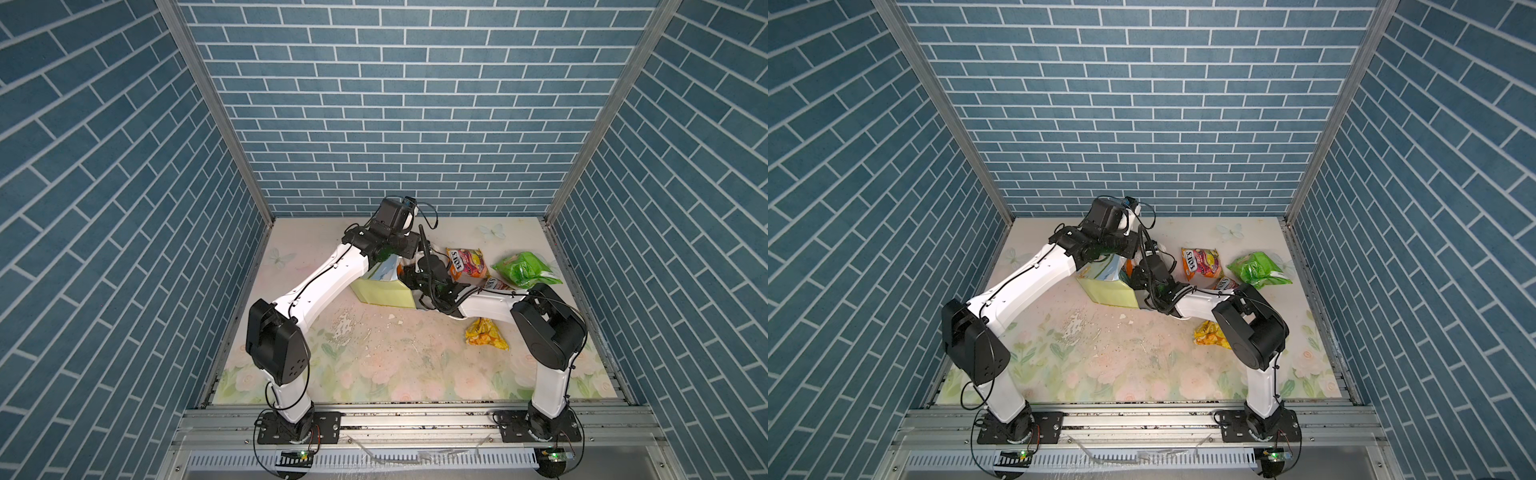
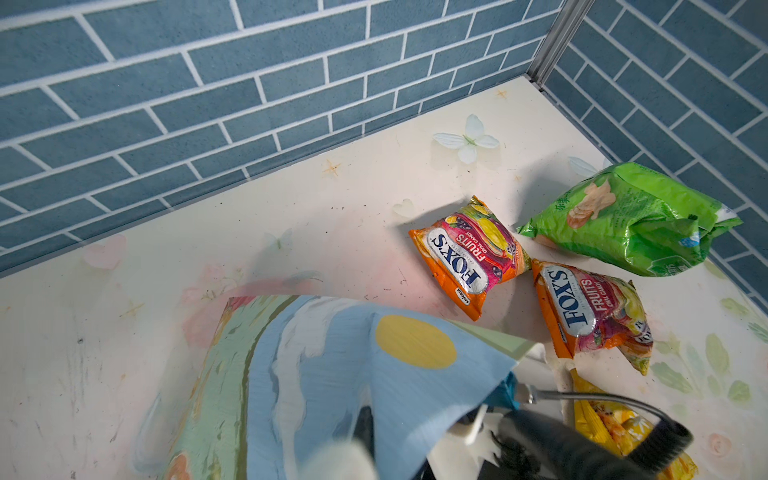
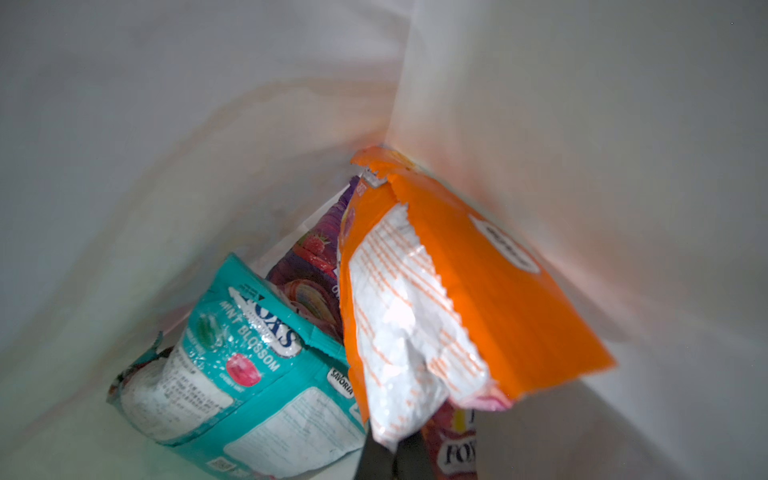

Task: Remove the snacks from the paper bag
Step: 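Close the right gripper on the orange packet's top edge, then lift the orange packet up out of the bag with the right gripper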

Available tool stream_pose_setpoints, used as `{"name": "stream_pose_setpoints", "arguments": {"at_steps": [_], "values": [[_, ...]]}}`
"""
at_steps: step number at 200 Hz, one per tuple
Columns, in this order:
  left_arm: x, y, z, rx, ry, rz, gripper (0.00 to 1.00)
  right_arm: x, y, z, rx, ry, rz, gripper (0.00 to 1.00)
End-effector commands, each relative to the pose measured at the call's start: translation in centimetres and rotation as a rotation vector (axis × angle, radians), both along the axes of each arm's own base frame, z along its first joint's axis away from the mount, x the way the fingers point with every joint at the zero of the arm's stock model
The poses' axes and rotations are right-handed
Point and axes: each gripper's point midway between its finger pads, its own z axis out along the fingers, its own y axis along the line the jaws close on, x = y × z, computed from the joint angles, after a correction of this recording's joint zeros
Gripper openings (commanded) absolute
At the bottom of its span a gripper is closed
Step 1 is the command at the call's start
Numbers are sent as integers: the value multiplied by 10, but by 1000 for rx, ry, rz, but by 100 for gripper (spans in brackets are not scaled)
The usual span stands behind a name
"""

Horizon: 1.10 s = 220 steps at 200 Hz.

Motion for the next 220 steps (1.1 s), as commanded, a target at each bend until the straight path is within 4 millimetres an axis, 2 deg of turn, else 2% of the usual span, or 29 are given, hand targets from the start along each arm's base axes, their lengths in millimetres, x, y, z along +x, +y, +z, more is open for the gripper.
{"name": "stream_pose_setpoints", "arguments": {"at_steps": [1, 145, 220], "values": [[3, -1, 7, 2, -20, 8, 0, 9, -11, 33, 34, -80, -44, 0], [6, 7, 4, 34, -20, 40, 0, 4, -21, 53, 51, -116, -65, 0], [7, 9, 2, 38, -17, 48, 0, -3, -29, 77, 83, -142, -68, 0]]}}
